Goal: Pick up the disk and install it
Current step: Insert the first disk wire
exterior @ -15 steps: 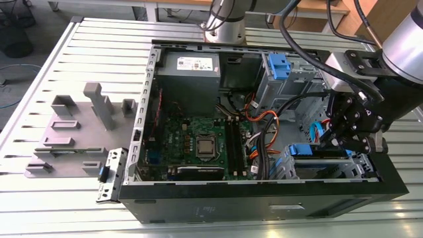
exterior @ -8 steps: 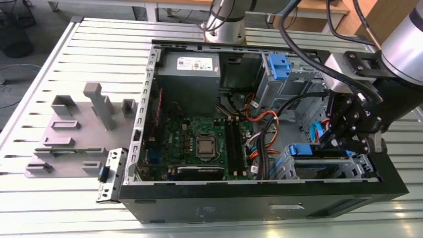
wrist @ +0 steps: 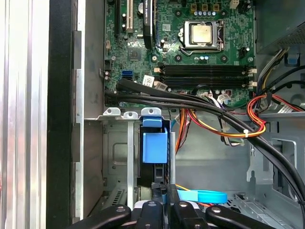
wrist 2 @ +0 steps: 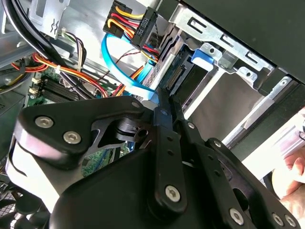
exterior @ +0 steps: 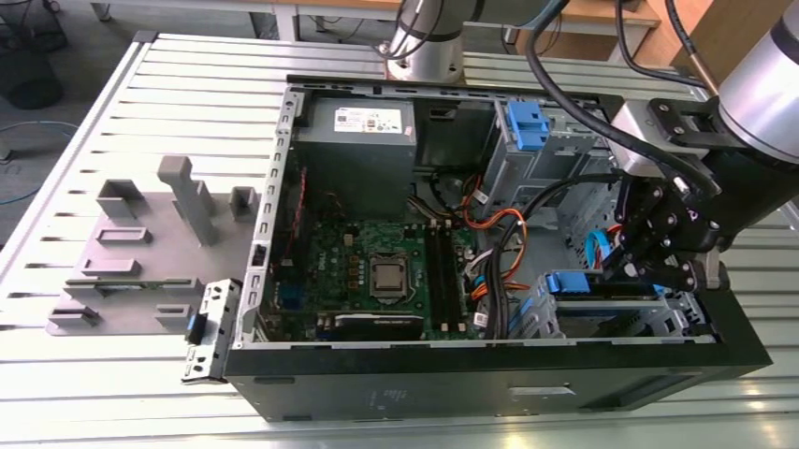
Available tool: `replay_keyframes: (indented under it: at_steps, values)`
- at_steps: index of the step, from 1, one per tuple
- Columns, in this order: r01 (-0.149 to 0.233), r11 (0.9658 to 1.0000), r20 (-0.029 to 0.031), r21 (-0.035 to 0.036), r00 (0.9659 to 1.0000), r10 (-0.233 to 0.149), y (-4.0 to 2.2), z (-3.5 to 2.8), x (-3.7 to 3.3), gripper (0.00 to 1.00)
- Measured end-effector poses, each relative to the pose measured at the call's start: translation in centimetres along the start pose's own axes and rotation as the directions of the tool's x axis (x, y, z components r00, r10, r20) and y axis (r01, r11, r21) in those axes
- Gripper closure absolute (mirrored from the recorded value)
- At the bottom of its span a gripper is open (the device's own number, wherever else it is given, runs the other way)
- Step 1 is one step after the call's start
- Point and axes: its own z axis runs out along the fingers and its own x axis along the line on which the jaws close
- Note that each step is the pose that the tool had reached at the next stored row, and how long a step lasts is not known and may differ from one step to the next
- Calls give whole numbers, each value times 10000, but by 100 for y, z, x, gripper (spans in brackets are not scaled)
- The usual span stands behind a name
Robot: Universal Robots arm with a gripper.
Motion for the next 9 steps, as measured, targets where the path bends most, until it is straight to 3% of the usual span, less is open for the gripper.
replay_keyframes:
  at_steps: [4,5,9]
  values:
    - [0,10000,5,0,10000,0,0,4,0,83]
    - [0,10000,3,0,10000,0,0,4,0,77]
    - [0,10000,-1,0,10000,0,0,3,0,77]
